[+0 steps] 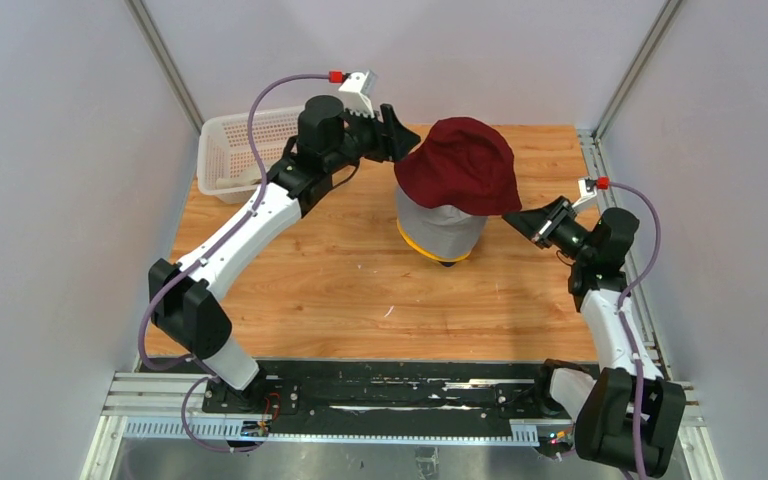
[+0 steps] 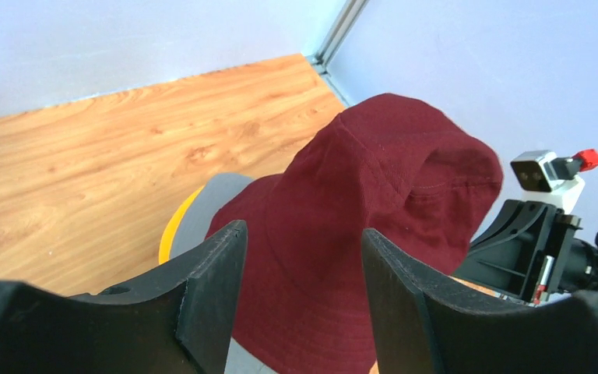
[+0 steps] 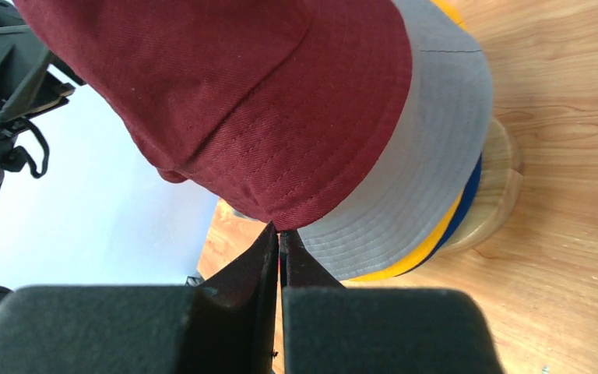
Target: Stack the hats
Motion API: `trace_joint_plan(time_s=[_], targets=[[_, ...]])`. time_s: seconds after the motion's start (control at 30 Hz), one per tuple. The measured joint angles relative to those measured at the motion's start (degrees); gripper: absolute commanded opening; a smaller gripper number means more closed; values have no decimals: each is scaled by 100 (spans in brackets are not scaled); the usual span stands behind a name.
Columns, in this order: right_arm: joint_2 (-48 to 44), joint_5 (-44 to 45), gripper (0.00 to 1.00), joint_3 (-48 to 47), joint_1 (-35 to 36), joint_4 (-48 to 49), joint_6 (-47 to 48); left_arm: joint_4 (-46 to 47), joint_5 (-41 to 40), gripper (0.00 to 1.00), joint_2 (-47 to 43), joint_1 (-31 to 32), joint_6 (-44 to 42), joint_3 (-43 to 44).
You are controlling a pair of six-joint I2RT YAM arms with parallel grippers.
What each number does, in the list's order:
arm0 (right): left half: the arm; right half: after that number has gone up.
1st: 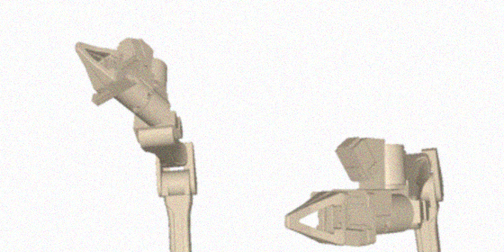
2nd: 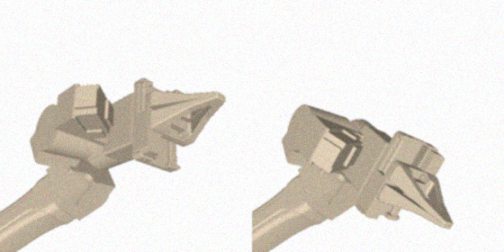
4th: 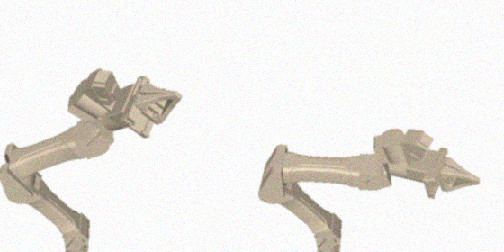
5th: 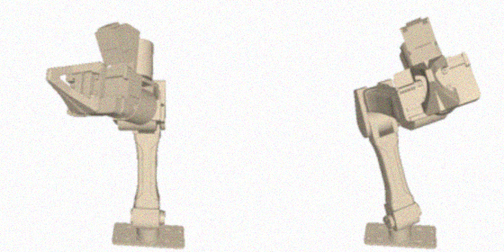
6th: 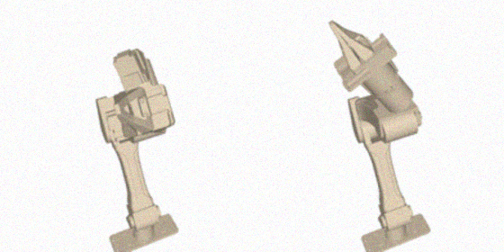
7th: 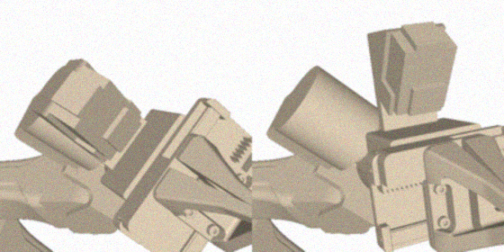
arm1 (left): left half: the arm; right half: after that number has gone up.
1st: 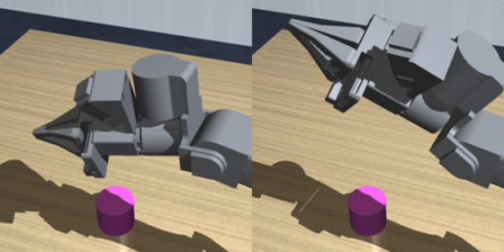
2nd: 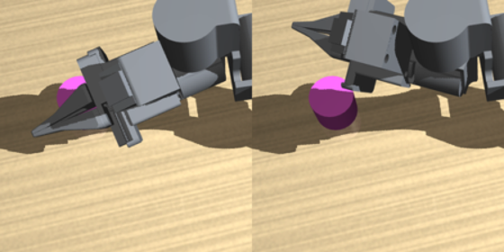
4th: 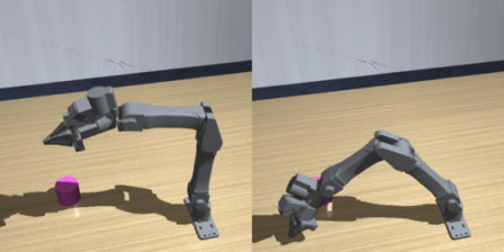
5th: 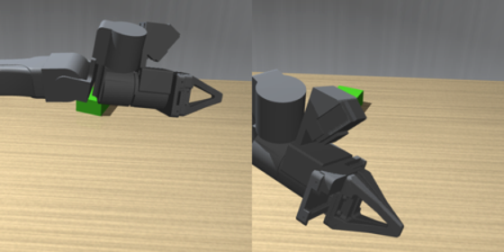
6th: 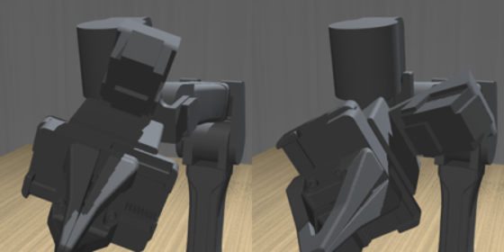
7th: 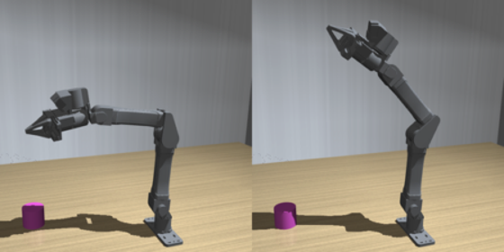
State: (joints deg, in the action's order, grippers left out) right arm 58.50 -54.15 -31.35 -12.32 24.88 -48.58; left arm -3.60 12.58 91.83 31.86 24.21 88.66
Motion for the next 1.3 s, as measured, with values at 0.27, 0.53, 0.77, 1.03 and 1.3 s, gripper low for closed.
trace_joint_plan(time_s=[0.27,0.53,0.77,1.03,1.3], targets=[[-57,-109,1,-90,-278,-369,142,275,127,61,-46,-2,221,-20],[-352,-247,0,-321,-295,-564,146,640,-15,61,-131,-2,348,-658],[-595,-208,1,-446,284,-922,352,1021,-457,61,-597,4,514,-1856],[-610,173,1,-608,1574,-1366,826,1467,-938,61,-1174,42,592,-2693],[-614,455,1,-584,1947,-1668,1132,1967,-1088,62,-1397,48,848,-3486]])
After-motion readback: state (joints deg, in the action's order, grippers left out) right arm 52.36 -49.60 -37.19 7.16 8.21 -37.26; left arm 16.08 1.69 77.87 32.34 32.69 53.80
